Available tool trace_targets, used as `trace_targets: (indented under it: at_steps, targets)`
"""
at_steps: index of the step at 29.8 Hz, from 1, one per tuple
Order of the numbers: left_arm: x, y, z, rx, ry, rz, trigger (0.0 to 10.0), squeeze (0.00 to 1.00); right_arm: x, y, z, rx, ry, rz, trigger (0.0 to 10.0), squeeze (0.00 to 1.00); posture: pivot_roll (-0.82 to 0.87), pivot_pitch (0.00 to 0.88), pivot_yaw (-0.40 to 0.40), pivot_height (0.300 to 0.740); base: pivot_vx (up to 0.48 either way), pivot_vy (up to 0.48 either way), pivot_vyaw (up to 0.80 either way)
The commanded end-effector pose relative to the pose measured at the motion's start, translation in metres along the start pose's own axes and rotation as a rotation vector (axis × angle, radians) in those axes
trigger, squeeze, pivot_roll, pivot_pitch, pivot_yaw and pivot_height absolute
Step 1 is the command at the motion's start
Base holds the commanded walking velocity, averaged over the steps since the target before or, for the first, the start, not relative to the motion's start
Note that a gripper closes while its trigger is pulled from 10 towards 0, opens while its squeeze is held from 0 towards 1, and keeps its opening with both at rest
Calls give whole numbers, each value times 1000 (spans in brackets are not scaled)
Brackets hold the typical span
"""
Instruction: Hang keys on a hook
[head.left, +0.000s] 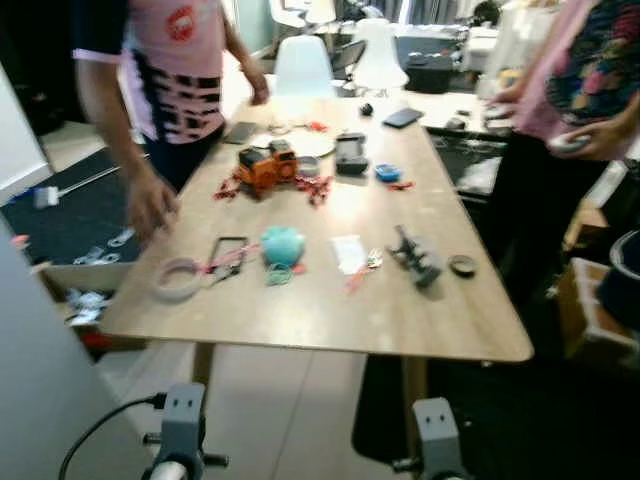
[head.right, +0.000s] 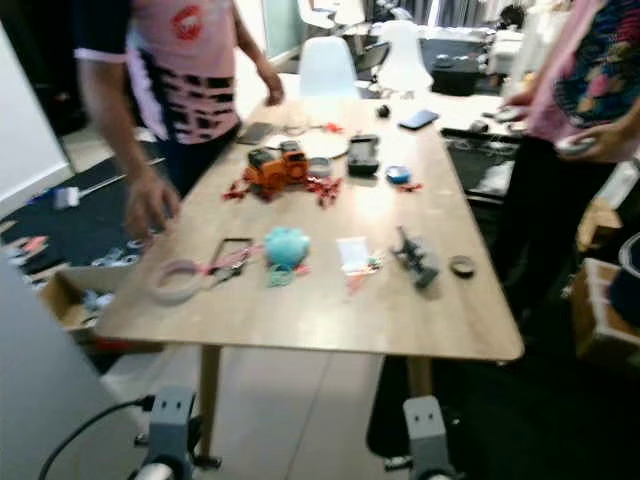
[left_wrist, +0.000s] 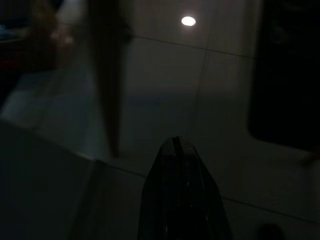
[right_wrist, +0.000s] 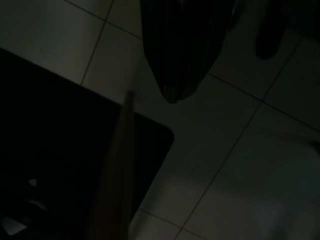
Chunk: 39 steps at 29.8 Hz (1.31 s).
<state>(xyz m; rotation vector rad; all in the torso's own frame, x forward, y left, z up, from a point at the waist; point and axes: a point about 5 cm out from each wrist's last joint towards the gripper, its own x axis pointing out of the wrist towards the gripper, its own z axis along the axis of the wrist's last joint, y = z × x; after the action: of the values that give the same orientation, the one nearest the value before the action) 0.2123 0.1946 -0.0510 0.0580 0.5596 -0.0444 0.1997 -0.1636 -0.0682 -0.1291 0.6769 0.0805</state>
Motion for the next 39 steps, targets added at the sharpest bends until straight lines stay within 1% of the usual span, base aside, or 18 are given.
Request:
trace_targets:
  at_steps: [1,4,11,16,27,34,39]
  targets:
    - [-1,1,-3,3,11,3,10000,0,-2,-6,-4,4,16,-21,10000,0,30,30,30,740,0,0,0]
    - [-1,2,-3,-9,23,18,10000,0,-2,-6,-4,4,17,-21,10000,0,31,31,31,740,0,0,0]
    - [0,3,-3,-5,26,11,10000,0,-2,-6,-5,6,18,-22,10000,0,32,33,32,740,0,0,0]
    - [0,-1,-3,10,28,-13,10000,0,-2,-6,-5,6,19,-23,10000,0,32,32,34,740,0,0,0]
    - [1,-3,-3,15,31,-19,10000,0,-2,-6,-6,7,21,-24,10000,0,32,32,33,740,0,0,0]
    - [0,-3,-3,21,37,-18,10000,0,-2,-8,-4,8,16,-30,10000,0,28,31,39,740,0,0,0]
    - [-1,0,-5,31,43,-15,10000,0,-3,-8,-7,8,21,-33,10000,0,32,29,34,740,0,0,0]
